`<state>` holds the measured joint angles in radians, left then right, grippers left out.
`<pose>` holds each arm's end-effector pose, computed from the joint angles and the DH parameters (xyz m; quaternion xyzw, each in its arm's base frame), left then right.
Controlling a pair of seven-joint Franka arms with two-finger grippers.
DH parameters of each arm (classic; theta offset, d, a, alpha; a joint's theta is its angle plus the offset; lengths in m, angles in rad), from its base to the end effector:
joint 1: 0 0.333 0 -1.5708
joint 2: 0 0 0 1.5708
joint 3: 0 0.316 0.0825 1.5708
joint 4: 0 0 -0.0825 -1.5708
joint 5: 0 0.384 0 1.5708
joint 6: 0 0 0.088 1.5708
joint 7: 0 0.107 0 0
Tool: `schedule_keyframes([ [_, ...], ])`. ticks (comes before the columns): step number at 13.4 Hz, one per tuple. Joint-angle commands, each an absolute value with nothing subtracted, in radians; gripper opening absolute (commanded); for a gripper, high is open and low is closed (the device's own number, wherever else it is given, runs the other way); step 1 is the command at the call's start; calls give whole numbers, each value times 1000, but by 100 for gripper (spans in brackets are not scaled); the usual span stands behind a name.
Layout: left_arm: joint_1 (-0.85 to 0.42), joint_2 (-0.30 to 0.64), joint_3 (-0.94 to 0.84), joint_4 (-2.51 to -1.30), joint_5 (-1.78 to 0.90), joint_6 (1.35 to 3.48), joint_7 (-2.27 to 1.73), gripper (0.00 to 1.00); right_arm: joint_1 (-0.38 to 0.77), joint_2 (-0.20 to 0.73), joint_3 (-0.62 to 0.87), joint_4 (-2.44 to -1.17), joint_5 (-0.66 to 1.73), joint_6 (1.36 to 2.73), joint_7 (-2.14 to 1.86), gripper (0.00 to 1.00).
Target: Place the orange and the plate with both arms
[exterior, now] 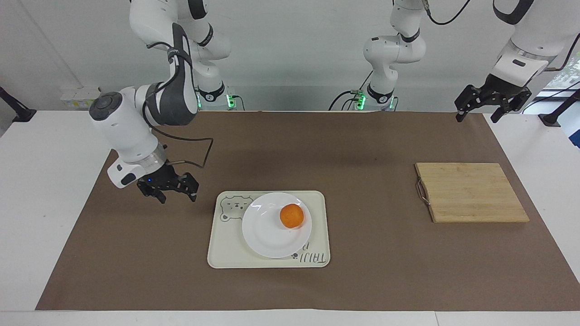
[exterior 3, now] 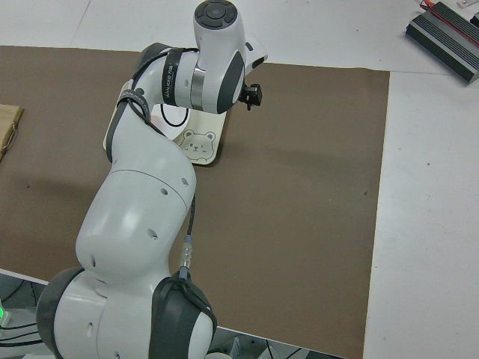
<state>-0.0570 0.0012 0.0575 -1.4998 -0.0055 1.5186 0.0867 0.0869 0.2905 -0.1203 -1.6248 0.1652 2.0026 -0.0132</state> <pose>0.5501 -0.0004 0.6525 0.9990 -0.0433 0.0089 0.0023 0.6560 -0.0042 0.4628 -0.9965 0.0380 -0.0462 0.0583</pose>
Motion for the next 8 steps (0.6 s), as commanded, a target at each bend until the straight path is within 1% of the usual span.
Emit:
schedule_keyframes([
  [1, -52, -21, 54, -1520, 9, 1519, 80, 100, 43, 227, -126, -1637, 104, 1922, 34, 100],
  [4, -52, -21, 54, -1520, 9, 1519, 80, 100, -3, 149, -123, -1637, 94, 1801, 34, 100],
  [8, -52, -21, 54, -1520, 9, 1519, 80, 100, 6, 60, -124, -1629, 60, 1705, 23, 100],
])
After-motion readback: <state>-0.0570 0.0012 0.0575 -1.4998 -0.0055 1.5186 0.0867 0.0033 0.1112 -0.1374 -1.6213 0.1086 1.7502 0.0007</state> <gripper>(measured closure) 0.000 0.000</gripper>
